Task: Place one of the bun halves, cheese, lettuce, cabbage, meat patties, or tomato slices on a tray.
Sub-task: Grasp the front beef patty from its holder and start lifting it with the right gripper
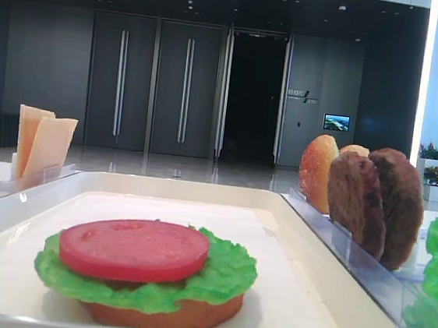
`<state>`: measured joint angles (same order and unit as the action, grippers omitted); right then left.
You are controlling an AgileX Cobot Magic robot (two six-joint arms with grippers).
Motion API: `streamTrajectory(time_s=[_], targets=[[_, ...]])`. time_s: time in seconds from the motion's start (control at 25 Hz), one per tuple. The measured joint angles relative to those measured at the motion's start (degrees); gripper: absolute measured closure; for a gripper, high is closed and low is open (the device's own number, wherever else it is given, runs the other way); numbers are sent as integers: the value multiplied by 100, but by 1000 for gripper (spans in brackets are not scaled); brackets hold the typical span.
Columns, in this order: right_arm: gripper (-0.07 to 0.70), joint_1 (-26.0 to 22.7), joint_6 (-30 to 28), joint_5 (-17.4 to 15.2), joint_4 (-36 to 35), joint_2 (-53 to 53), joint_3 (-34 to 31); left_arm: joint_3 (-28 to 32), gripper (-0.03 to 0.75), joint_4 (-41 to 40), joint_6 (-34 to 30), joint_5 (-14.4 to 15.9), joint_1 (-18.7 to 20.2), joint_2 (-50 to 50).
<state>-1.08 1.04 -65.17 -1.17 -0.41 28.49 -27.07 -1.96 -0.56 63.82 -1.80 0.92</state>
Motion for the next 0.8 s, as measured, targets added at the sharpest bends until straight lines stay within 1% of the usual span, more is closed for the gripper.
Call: streamTrajectory(time_s=[0.8], targets=[[199,0,0,0,0,0,0,0,271,0,0,0,0,0]])
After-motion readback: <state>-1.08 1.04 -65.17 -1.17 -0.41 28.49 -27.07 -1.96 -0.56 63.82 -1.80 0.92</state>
